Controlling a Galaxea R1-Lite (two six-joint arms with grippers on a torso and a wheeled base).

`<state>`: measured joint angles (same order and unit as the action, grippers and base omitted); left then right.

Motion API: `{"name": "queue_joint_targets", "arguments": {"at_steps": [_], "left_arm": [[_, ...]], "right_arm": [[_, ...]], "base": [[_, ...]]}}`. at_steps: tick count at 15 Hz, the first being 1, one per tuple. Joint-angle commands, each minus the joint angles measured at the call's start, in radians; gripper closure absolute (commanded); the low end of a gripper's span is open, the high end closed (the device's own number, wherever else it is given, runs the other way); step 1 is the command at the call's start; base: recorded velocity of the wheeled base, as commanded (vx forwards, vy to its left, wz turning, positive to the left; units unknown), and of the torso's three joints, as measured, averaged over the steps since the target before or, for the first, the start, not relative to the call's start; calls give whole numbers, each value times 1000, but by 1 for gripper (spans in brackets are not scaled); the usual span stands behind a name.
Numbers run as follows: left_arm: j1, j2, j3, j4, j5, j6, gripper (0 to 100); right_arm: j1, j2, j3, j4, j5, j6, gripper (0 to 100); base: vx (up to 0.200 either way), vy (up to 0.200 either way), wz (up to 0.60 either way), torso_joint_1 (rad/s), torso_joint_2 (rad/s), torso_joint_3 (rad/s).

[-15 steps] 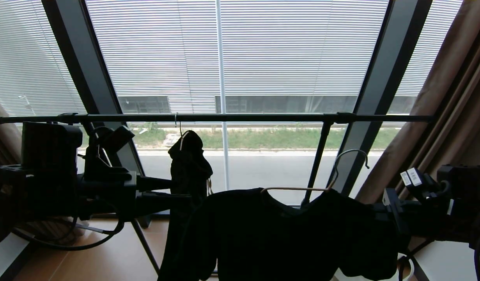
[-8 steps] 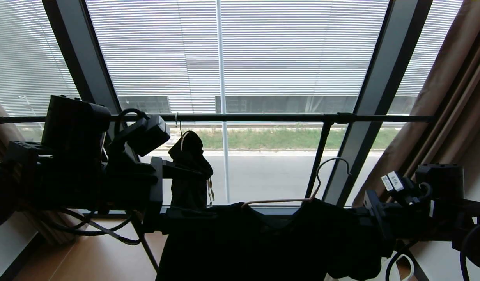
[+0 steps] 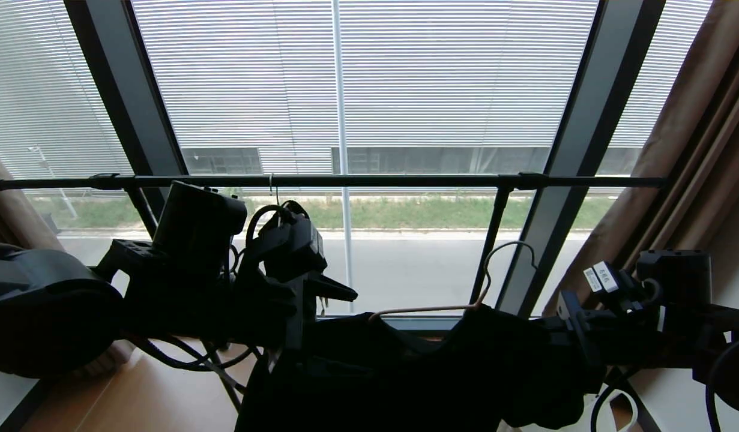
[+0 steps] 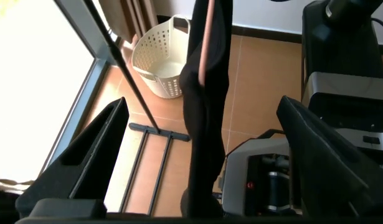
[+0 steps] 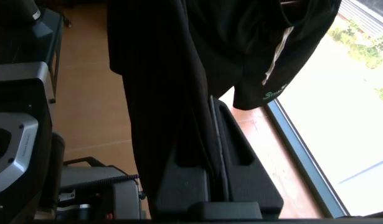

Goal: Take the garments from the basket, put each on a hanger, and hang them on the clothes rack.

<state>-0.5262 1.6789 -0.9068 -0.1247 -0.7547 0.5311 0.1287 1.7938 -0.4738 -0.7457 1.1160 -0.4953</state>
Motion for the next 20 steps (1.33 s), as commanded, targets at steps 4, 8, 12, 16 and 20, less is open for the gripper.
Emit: {"name": "queue_joint_targets", "arguments": {"at_steps": [4,8,12,16,20], "left_arm": [[-21,91,0,-41,1,-3,0],[-21,90,9,-50,1,-6,100],[-15,68,29,-50,0,-6,100],[-8,41,46,-50,-2,-5,100],[29,2,71,-50,-3,-5,100]], "right_arm": [[26,-4,4,-3,-25,1,100],[26,-7,7,-4,-25,1,100],[26,-4,7,-4,-25,1,100],[26,-7,-5,-6,-27,4,100],[26,-7,-2,-7,-28,3,0]], "base": [[0,0,0,0,0,0],[0,0,0,0,0,0],[0,0,0,0,0,0],[0,0,0,0,0,0],[0,0,0,0,0,0]]}}
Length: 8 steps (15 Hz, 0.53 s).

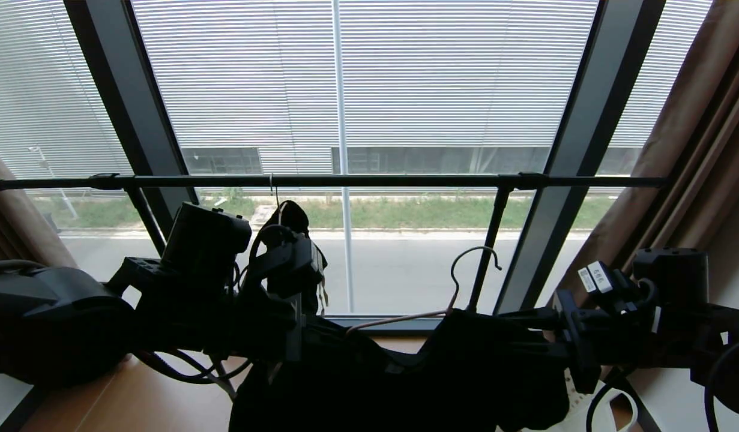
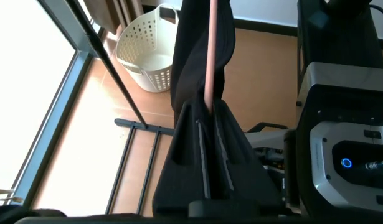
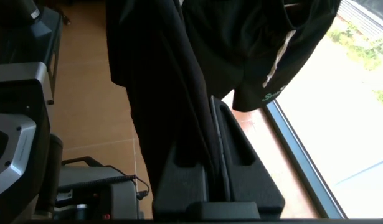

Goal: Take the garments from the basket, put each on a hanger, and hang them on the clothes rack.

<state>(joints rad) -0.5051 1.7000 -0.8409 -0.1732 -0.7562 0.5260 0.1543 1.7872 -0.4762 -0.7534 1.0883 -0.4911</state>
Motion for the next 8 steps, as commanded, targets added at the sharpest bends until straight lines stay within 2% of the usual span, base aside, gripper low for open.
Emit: {"name": "queue_joint_targets", "arguments": {"at_steps": [1,3,5,8], "left_arm": [[33,-53,42,-11,-2,0,100],[83,-97,112,-85,-3,-3,100],[128,-134,186,-170,-34,-46,100],[186,-192,252,-204,-58,-81,100]], "right_arm": [[-7,0,-2,-1,-1,-1,0],[-68,0,-27,0,1,-1,0],[-114,-12,-39,0,13,2,0],[-119,-9,-38,0,12,0,0]], "base": [[0,0,0,0,0,0],[0,0,0,0,0,0],[0,0,0,0,0,0],[0,0,0,0,0,0]]}}
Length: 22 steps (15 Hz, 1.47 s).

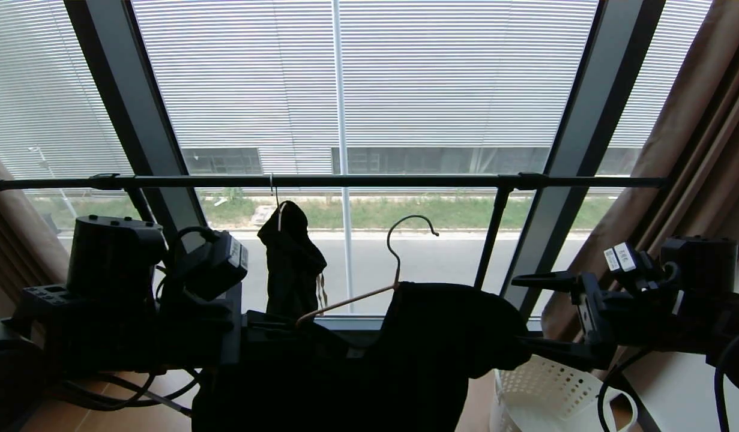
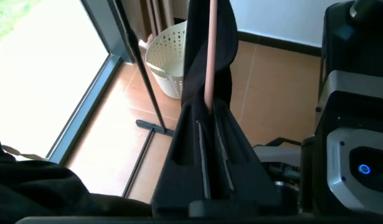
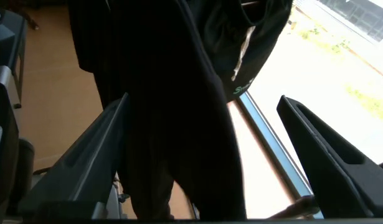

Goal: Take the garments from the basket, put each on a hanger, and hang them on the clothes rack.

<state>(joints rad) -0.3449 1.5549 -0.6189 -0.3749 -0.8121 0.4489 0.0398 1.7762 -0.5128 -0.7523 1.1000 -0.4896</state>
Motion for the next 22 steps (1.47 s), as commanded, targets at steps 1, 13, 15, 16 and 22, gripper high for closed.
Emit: {"name": "queue_joint_targets", "arguments": {"at_steps": [1,13,15,16,22], "left_arm": [[46,-64,44,-2,-4,-9,100],[89,-182,82,-2,-84,-104,100],[89,-188,82,-2,-84,-111,100],[89,-193,84,-2,-84,-113,100],[107,-203,87,-2,-84,-113,100]], "right_arm": [[-5,16,-3,-1,-5,-1,0],[5,157,-32,-2,-19,-6,0],[5,163,-33,-9,-54,-6,100],[5,161,-33,-21,-52,-4,100],[-86,158,-58,-67,-51,3,100]], "base": [[0,0,0,0,0,0],[0,0,0,0,0,0],[0,0,0,0,0,0],[0,0,0,0,0,0],[0,0,0,0,0,0]]}}
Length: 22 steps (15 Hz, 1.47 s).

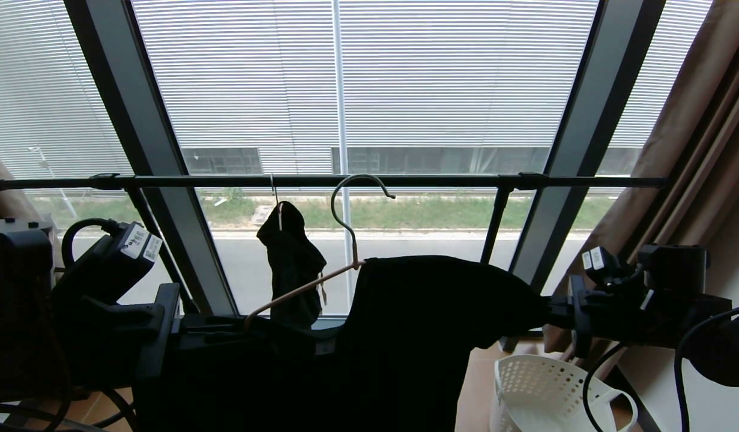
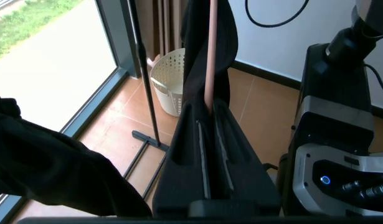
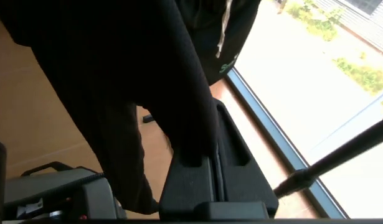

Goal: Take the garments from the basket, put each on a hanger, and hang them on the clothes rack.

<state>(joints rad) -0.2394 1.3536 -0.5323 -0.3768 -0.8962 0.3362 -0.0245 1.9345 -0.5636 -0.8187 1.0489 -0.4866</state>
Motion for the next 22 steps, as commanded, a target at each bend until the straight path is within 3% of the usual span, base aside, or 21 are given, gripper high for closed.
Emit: {"name": "queue_joint_targets", "arguments": {"at_steps": [1,4,10,12,14,15,20,21,22], "left_arm": [[3,-5,-1,-1,0,-2,100],[38,-8,-1,-1,0,-2,100],[72,-11,-3,-1,-4,-9,100],[72,-13,-3,-1,-4,-36,100],[78,-14,-6,-1,-4,-77,100],[84,-14,-6,-1,-3,-89,100],[87,-16,-15,-1,3,-166,100],[86,-18,-17,-1,5,-174,100],[83,-18,-26,-1,20,-183,100]], "right_arm": [[-51,0,-21,0,2,14,100],[-115,4,-48,0,6,34,100],[-166,27,-48,3,6,33,100],[-158,14,-39,6,6,31,100],[-86,-14,8,7,-3,20,100],[-81,-15,18,4,-3,6,0],[-26,-98,56,4,-12,-9,0],[-3,-120,57,9,-27,-4,0],[60,-186,79,12,-107,19,0]], "base": [[0,0,0,0,0,0],[0,0,0,0,0,0],[0,0,0,0,0,0],[0,0,0,0,0,0],[0,0,0,0,0,0],[0,0,0,0,0,0],[0,0,0,0,0,0],[0,0,0,0,0,0],[0,0,0,0,0,0]]}}
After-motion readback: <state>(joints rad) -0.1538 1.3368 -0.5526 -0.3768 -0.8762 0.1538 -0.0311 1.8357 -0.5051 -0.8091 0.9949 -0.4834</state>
